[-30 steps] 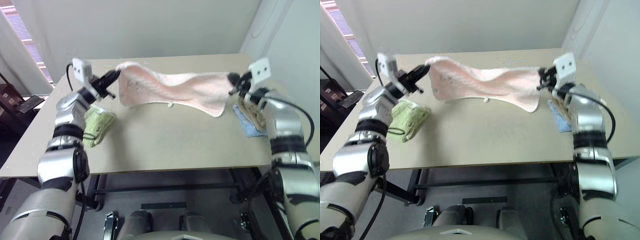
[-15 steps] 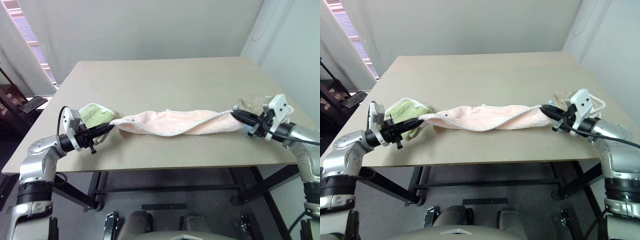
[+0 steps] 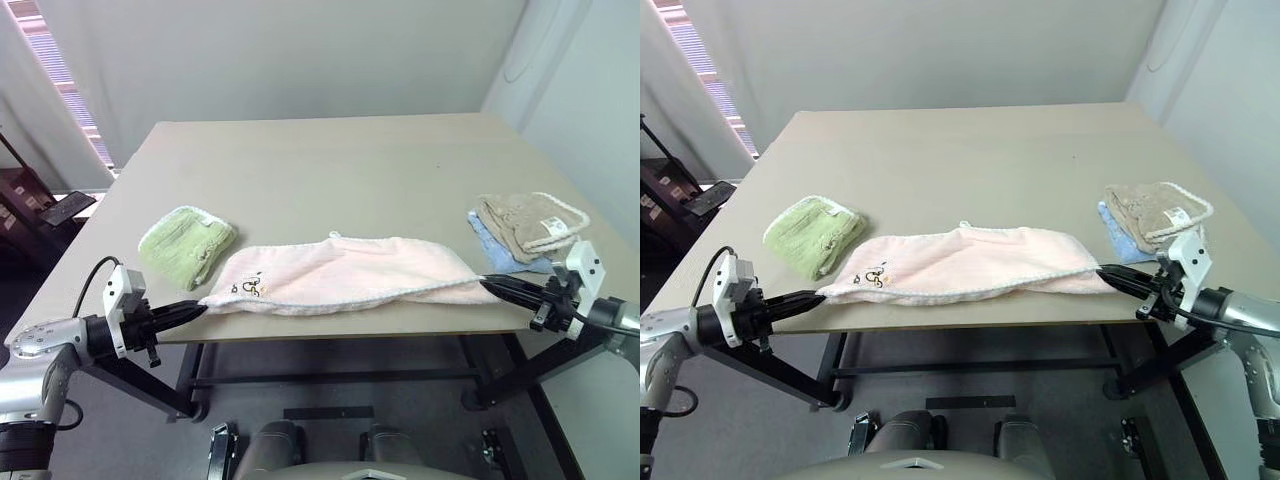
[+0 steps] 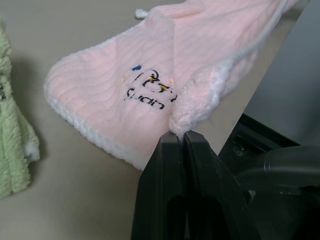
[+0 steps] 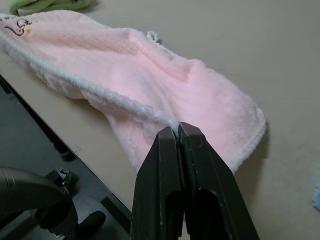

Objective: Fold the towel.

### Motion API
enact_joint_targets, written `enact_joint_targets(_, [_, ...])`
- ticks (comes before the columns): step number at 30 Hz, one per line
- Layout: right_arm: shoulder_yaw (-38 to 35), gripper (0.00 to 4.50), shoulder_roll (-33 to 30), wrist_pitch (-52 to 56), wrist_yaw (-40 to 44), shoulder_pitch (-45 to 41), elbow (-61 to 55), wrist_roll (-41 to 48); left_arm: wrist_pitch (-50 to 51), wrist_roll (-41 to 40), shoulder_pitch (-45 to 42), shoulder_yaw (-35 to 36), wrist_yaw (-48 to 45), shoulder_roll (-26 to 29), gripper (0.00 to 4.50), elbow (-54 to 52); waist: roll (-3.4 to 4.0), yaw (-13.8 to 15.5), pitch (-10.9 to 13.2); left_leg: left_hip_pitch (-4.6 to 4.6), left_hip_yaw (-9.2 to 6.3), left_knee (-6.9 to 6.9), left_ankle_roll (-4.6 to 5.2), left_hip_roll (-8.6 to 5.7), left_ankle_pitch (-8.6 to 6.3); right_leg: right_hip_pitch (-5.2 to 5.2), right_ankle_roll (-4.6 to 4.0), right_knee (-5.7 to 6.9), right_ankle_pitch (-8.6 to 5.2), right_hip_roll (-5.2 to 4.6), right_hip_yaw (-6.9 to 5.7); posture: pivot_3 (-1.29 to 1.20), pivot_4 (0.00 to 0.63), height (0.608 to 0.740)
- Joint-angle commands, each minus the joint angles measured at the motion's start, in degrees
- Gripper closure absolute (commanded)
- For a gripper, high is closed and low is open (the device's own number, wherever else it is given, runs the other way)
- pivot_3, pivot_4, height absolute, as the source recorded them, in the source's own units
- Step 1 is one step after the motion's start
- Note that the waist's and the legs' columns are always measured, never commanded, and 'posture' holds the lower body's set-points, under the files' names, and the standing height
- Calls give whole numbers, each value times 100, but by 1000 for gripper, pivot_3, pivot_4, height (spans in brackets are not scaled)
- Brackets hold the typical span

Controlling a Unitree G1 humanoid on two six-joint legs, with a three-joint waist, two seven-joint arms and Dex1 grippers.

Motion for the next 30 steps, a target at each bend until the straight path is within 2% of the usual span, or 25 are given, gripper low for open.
enact_joint_targets(1, [-295, 4500, -114, -2, 23, -27, 85, 103, -368, 102, -156, 150, -27, 84, 4467, 388, 0, -4, 0, 1, 1, -2, 0, 0, 0, 0, 0, -4, 0, -1, -1, 0, 0, 737])
enact_joint_targets(8, [-515, 4500, -338, 39, 346, 594, -31, 101, -895, 192, -150, 222, -482, 297, 4467, 1194, 4, 5, -3, -4, 7, -7, 15, 1, -8, -11, 0, -29, 0, -8, -7, 0, 0, 737])
enact_joint_targets(13, [-478, 4500, -338, 33, 307, 685, -167, 86, -854, 59, -237, 272, -655, 376, 4467, 1292, 3, -2, -5, -9, 12, -13, 27, 0, -15, -10, 2, -54, 1, -9, -7, 0, 0, 737])
enact_joint_targets(21, [176, 4500, 170, -557, -523, -889, 871, -443, -527, -264, -1076, 294, -456, 149, 4467, 1623, 3, -3, -6, 0, 18, -12, 30, 1, -18, -4, 11, -55, 18, -15, -10, 0, 0, 737])
enact_joint_targets(25, [572, 4500, 523, -926, -894, -1600, 1574, -818, -593, -136, -1437, 146, -270, -104, 4467, 1877, 6, -1, -9, 7, 26, -7, 32, 1, -17, -4, 11, -54, 22, -16, -10, 0, 0, 737])
enact_joint_targets(30, [902, 4500, 876, -1340, -1083, -2099, 2249, -1137, -662, 143, -2065, -87, 83, -442, 4467, 2347, 2, 26, -11, 0, 28, -1, 35, 0, -14, -10, 32, -46, 34, -13, -11, 0, 0, 737])
